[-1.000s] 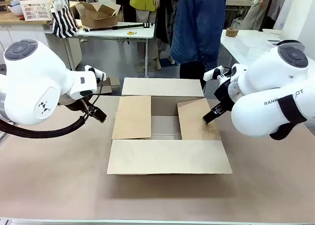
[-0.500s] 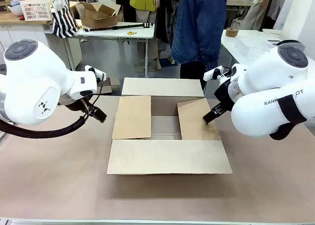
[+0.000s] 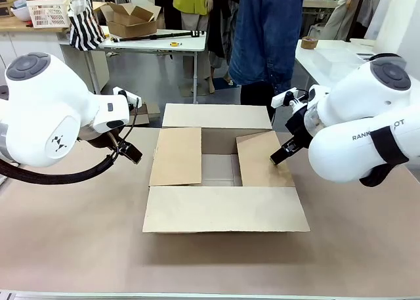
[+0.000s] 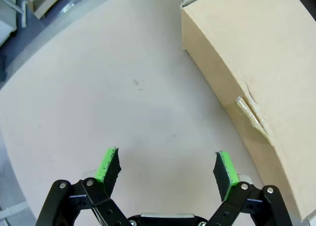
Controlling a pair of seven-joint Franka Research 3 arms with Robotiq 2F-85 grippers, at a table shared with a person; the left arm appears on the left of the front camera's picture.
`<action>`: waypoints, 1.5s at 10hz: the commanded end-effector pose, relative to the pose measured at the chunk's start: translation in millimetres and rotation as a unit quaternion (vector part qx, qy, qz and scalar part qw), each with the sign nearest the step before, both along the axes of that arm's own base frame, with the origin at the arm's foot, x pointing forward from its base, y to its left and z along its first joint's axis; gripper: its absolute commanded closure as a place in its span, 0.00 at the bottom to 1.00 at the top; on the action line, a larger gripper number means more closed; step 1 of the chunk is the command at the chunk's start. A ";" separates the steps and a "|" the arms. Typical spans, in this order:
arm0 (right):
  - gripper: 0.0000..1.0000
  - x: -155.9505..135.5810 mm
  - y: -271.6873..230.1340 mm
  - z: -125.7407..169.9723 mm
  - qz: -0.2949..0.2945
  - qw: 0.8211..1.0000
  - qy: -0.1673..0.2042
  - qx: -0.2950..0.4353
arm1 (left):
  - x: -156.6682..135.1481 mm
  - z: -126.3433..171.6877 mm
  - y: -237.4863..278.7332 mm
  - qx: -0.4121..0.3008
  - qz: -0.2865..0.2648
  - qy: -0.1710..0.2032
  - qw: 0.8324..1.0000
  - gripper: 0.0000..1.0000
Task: Pack the gift set into the box.
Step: Place both hands on the side flaps of the Package Box and spread them outward.
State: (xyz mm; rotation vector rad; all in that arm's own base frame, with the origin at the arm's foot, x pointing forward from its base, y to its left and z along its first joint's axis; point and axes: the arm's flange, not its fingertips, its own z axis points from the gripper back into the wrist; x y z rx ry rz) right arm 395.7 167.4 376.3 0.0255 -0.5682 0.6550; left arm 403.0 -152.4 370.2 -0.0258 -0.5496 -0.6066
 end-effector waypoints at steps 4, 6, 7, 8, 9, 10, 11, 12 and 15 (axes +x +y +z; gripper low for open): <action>0.00 -130.0 -0.1 157.1 -0.109 0.988 -0.104 0.013 | -112.6 160.3 11.4 -0.060 0.033 -0.049 0.996 0.00; 0.00 -180.5 -22.5 152.1 -0.172 0.978 -0.108 -0.053 | -162.8 157.8 10.0 -0.051 -0.037 -0.077 0.995 0.00; 0.00 -100.9 8.1 178.0 -0.104 0.988 -0.109 0.018 | -91.0 176.7 1.8 -0.044 0.017 -0.055 0.997 0.00; 0.00 -100.9 8.1 178.0 -0.104 0.988 -0.109 0.018 | -91.0 176.7 1.8 -0.044 0.017 -0.055 0.997 0.00; 0.00 -144.5 -0.7 202.6 -0.140 0.982 -0.123 -0.011 | -91.0 176.7 1.8 -0.044 0.017 -0.055 0.997 0.00; 0.00 -138.7 -11.9 193.6 -0.089 0.993 -0.045 0.063 | -120.2 200.1 1.3 -0.043 0.007 -0.069 0.997 0.00; 0.00 -138.4 -36.9 194.8 -0.103 0.979 0.057 0.164 | -118.2 197.7 19.9 -0.127 -0.047 0.012 0.991 0.00; 0.00 -133.9 -74.5 203.6 -0.202 0.909 0.090 0.352 | -115.3 201.9 47.3 -0.239 -0.066 0.084 0.965 0.00; 0.00 -144.1 -165.7 202.1 -0.273 0.704 0.174 0.632 | -98.1 190.9 139.5 -0.481 -0.084 0.243 0.838 0.00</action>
